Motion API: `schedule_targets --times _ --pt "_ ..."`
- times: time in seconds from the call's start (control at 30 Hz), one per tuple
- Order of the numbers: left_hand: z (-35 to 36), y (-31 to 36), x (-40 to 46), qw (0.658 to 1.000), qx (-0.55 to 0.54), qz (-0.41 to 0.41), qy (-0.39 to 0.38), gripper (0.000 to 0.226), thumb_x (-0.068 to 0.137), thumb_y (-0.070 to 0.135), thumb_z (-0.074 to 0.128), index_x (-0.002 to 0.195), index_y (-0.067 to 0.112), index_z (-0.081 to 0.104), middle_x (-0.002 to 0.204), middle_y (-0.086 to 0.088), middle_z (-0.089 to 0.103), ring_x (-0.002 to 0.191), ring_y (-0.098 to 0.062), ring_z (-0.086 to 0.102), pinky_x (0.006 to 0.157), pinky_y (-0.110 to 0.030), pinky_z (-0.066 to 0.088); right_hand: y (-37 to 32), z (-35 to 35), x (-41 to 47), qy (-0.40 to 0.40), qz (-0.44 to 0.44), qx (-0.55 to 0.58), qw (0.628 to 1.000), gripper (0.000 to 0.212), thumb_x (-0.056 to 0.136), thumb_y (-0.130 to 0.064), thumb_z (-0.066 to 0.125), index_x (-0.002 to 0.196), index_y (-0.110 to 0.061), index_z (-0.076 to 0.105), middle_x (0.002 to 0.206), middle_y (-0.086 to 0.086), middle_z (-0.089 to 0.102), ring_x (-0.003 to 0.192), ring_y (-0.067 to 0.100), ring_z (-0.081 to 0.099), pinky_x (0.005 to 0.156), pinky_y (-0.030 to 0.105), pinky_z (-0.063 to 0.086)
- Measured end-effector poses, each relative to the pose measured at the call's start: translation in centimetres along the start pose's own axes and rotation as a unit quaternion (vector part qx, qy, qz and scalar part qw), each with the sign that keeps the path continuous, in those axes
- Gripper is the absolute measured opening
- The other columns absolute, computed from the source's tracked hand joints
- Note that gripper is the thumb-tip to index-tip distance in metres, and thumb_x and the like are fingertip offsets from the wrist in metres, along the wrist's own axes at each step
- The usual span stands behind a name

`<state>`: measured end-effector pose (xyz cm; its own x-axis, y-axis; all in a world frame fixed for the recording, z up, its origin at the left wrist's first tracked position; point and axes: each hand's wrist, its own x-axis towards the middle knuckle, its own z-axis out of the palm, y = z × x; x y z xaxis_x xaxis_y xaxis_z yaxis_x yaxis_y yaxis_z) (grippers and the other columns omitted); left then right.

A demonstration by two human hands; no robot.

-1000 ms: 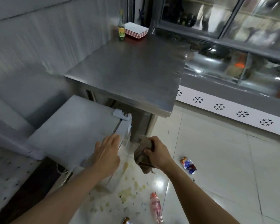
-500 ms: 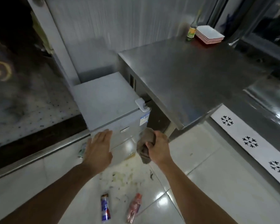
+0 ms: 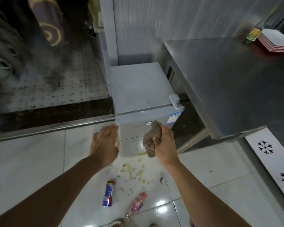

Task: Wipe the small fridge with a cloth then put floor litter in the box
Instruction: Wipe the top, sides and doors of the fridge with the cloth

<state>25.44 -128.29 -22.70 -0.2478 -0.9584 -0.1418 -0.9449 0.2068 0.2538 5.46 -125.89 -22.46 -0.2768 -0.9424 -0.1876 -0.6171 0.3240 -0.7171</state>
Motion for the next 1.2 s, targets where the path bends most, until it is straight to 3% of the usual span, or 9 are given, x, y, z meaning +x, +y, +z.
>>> schedule_targets --times 0.17,0.4,0.53,0.63,0.73,0.87,1.0,1.07,1.2 --pt "1.6 0.9 0.8 0.997 -0.031 -0.066 0.019 0.076 0.079 0.019 0.069 0.142 0.018 0.028 0.147 -0.002 0.036 0.136 -0.021 0.032 0.111 -0.043 0.030 0.7 0.5 2.7 -0.042 -0.062 -0.038 0.996 0.052 0.094 -0.013 0.052 0.142 -0.015 0.032 0.145 0.008 0.028 0.129 0.025 0.043 0.109 0.030 0.032" --pt "5.4 2.9 3.0 0.976 -0.142 -0.133 0.101 0.064 0.080 0.017 0.063 0.137 0.021 0.033 0.140 -0.001 0.044 0.131 -0.023 0.038 0.107 -0.044 0.032 2.6 2.8 6.9 -0.055 -0.269 -0.128 0.953 0.056 0.092 -0.018 0.057 0.142 -0.014 0.033 0.149 0.007 0.026 0.135 0.022 0.036 0.108 0.034 0.040" --pt "7.0 1.9 5.0 0.949 -0.224 -0.182 0.128 0.081 0.083 0.009 0.059 0.149 0.016 0.012 0.152 -0.004 0.028 0.141 -0.023 0.024 0.115 -0.044 0.025 1.8 6.4 9.2 -0.023 -0.354 -0.165 0.920 0.057 0.089 -0.020 0.060 0.140 -0.012 0.038 0.150 0.014 0.026 0.136 0.026 0.032 0.107 0.036 0.042" --pt "8.1 0.4 6.0 0.940 -0.249 -0.168 0.162 0.083 0.082 0.003 0.057 0.149 0.015 0.010 0.153 -0.002 0.029 0.141 -0.020 0.025 0.116 -0.040 0.023 0.9 9.8 10.4 -0.012 -0.385 -0.178 0.905 0.058 0.086 -0.019 0.064 0.138 -0.013 0.040 0.149 0.014 0.026 0.135 0.027 0.030 0.108 0.034 0.039" --pt "9.4 -0.9 6.5 0.939 -0.239 -0.122 0.217 0.075 0.078 -0.004 0.055 0.144 0.011 0.022 0.142 -0.002 0.045 0.131 -0.021 0.042 0.109 -0.035 0.034 1.1 12.6 11.0 -0.009 -0.408 -0.218 0.886 0.060 0.085 -0.022 0.062 0.139 -0.021 0.038 0.146 0.009 0.029 0.136 0.026 0.027 0.112 0.037 0.029" --pt "11.0 -1.6 7.0 0.926 -0.248 -0.073 0.274 0.070 0.075 -0.010 0.053 0.139 0.007 0.028 0.133 -0.005 0.054 0.121 -0.023 0.052 0.100 -0.028 0.041 1.9 14.0 11.6 0.072 -0.439 -0.243 0.862 0.049 0.080 -0.020 0.062 0.128 -0.018 0.052 0.135 0.013 0.044 0.126 0.032 0.040 0.108 0.043 0.031" --pt "13.1 -1.6 7.5 0.912 -0.248 -0.032 0.325 0.071 0.076 -0.009 0.048 0.141 0.008 0.025 0.134 -0.004 0.052 0.119 -0.022 0.053 0.100 -0.035 0.045 3.3 14.1 12.7 0.151 -0.502 -0.249 0.815 0.033 0.072 -0.016 0.063 0.106 -0.012 0.062 0.118 0.016 0.056 0.114 0.036 0.052 0.098 0.049 0.040" --pt "13.9 -1.5 7.9 0.915 -0.225 -0.036 0.332 0.071 0.077 -0.008 0.048 0.141 0.014 0.026 0.138 0.000 0.049 0.120 -0.021 0.052 0.099 -0.036 0.044 5.2 12.9 13.6 0.189 -0.501 -0.253 0.806 0.034 0.069 -0.018 0.064 0.102 -0.012 0.061 0.120 0.015 0.056 0.117 0.036 0.051 0.099 0.052 0.038" --pt "15.8 -1.0 8.9 0.909 -0.152 -0.025 0.387 0.063 0.075 -0.006 0.051 0.134 0.017 0.044 0.142 0.003 0.044 0.116 -0.022 0.054 0.096 -0.032 0.045 9.8 9.9 15.9 0.269 -0.477 -0.260 0.795 0.045 0.066 -0.017 0.073 0.109 -0.009 0.061 0.131 0.017 0.051 0.124 0.040 0.045 0.107 0.058 0.030"
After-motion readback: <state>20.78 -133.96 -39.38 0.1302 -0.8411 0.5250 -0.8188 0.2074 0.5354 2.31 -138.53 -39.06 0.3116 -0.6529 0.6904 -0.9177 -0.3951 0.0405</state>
